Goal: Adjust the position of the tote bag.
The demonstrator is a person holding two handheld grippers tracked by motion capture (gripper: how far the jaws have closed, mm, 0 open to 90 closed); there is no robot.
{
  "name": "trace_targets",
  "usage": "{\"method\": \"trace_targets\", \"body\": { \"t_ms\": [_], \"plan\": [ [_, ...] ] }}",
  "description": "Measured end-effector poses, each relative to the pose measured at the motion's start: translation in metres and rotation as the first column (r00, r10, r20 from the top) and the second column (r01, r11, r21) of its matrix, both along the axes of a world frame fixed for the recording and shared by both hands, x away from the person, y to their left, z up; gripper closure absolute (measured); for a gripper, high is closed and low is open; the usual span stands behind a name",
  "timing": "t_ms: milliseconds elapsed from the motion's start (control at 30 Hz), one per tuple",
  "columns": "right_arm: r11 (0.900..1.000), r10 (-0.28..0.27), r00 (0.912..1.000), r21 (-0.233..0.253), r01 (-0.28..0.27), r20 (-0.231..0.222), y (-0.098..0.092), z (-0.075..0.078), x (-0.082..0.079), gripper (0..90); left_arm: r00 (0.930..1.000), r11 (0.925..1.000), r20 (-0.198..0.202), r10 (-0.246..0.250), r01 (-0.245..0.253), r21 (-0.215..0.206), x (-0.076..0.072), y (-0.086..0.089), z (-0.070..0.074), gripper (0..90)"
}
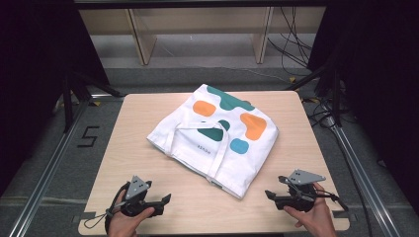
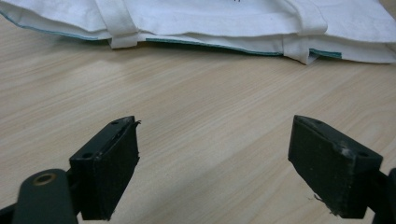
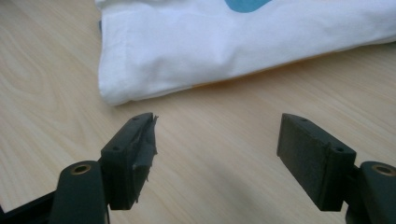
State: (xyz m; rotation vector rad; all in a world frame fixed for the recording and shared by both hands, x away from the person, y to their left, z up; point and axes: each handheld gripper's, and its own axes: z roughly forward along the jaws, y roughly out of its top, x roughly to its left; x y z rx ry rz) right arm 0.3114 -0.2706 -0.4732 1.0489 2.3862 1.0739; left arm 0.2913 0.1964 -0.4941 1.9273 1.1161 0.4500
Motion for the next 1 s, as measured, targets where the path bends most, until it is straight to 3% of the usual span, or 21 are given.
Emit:
{"method": "trace_targets", "body": {
  "t_ms": [100,133,233,267,400,433,500,567,633,700,733,833,1000],
  "plan": [
    [1.0,0.0,0.9997,-0.021,0.0,0.026,0.004,0.002,0.001,28.2,0.9999,0.9994,-0.007,-0.013,0.013,0.032,0.0,0.002,0.001,15.4],
    [1.0,0.02,0.9997,0.014,-0.02,0.016,0.01,0.003,0.001,28.0,0.9999,0.9993,-0.003,-0.013,0.014,0.035,0.0,0.002,0.001,15.4],
    [0.999,0.037,0.9993,0.029,-0.037,-0.007,0.017,0.003,0.003,27.5,1.0,0.9995,0.001,-0.004,0.004,0.03,0.0,0.002,0.001,15.5],
    [0.998,0.054,0.9985,-0.02,-0.053,0.014,0.027,0.004,0.003,26.3,1.0,0.9991,-0.002,-0.007,0.007,0.041,0.0,0.003,0.001,15.5],
    [0.994,0.1,0.9945,-0.056,-0.098,0.03,0.047,0.005,0.004,26.3,0.9999,0.9991,-0.002,-0.011,0.011,0.042,0.001,0.002,0.001,15.6],
    [0.994,0.1,0.9945,-0.056,-0.098,0.03,0.047,0.005,0.004,26.3,0.9999,0.9999,0.006,0.013,-0.014,0.01,0.0,-0.001,0.0,15.6],
    [0.988,0.131,0.9905,-0.09,-0.127,0.04,0.061,0.004,0.006,26.3,0.9997,0.9978,-0.002,-0.024,0.024,0.061,0.001,0.002,0.002,15.6],
    [0.986,0.14,0.9897,-0.098,-0.136,0.031,0.071,0.003,0.009,25.8,1.0,0.9993,-0.006,0.001,-0.001,0.036,0.001,0.0,0.0,15.6],
    [0.982,0.157,0.9871,-0.109,-0.153,0.031,0.079,0.002,0.012,25.8,0.9999,0.9989,-0.012,-0.011,0.012,0.045,0.0,0.001,0.001,15.7],
    [0.982,0.161,0.9866,-0.105,-0.158,0.026,0.085,0.0,0.014,25.8,0.9999,0.9989,-0.008,0.006,-0.005,0.047,0.001,0.001,0.0,15.7],
    [0.979,0.179,0.9838,-0.102,-0.178,0.002,0.093,-0.001,0.018,25.6,0.9998,0.9986,-0.019,-0.009,0.01,0.053,0.001,0.002,0.001,15.7],
    [0.972,0.206,0.9785,-0.114,-0.204,0.006,0.102,-0.004,0.023,25.4,0.9999,0.9988,-0.015,0.002,-0.002,0.048,0.001,0.001,-0.001,15.7],
    [0.967,0.211,0.9774,-0.149,-0.207,0.01,0.111,-0.009,0.025,25.1,0.9999,0.999,-0.017,0.003,-0.002,0.044,0.001,0.001,0.0,15.7]
  ]
}}
